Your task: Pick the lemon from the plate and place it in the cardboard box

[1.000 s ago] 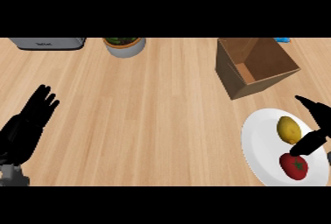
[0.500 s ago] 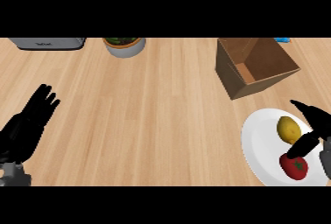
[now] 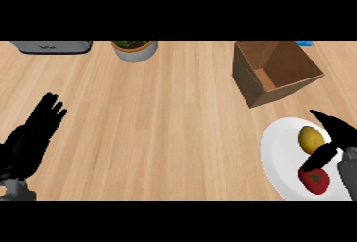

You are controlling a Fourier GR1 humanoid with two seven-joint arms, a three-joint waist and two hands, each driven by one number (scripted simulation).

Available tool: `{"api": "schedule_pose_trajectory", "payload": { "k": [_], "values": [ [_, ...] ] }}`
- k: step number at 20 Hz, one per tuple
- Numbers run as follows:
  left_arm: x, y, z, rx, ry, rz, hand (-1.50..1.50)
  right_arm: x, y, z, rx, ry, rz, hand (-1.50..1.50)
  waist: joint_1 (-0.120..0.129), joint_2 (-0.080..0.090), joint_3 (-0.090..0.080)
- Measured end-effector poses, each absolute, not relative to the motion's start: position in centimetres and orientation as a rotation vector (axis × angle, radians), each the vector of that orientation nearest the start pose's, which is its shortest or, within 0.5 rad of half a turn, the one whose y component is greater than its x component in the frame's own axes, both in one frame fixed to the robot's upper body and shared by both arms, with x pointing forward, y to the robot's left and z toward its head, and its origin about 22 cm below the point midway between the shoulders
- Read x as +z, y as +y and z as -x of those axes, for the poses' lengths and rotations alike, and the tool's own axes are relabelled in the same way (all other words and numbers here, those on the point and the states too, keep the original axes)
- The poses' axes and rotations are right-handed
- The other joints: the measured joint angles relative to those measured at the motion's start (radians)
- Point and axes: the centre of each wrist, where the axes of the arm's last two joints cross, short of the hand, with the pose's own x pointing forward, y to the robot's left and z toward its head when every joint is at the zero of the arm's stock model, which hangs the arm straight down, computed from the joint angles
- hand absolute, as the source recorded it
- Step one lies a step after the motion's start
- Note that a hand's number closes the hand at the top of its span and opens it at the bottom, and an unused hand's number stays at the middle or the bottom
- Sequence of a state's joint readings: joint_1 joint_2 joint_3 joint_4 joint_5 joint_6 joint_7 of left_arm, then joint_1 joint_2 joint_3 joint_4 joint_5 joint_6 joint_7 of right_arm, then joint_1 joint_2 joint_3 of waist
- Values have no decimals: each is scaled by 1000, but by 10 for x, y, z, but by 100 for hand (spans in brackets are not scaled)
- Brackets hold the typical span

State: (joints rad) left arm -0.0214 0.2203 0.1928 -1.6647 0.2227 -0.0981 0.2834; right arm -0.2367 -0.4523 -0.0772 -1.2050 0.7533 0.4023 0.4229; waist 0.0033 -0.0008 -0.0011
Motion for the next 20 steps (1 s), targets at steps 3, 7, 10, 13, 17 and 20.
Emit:
{"api": "schedule_pose_trajectory", "payload": {
  "k": [3, 7, 10, 13, 17, 20],
  "values": [
    [48, 320, -247, 41, -1446, -51, 0, 19, -362, -301, 872, -629, 802, 150, 1, 0, -1],
    [54, 321, -248, 42, -1441, -51, 0, 16, -362, -300, 894, -688, 824, 150, 0, 0, 0],
    [54, 318, -253, 46, -1442, -51, 0, 11, -362, -306, 913, -720, 832, 150, 1, 0, 0],
    [56, 319, -248, 46, -1443, -50, 0, 14, -363, -305, 925, -738, 839, 150, 0, 0, 0],
    [52, 315, -253, 38, -1442, -43, 0, 17, -302, -329, 948, -766, 841, 150, 11, 2, 0],
    [55, 304, -259, 2, -1452, -12, 0, 25, -223, -356, 961, -802, 835, 150, 55, 11, 1]
  ]
}}
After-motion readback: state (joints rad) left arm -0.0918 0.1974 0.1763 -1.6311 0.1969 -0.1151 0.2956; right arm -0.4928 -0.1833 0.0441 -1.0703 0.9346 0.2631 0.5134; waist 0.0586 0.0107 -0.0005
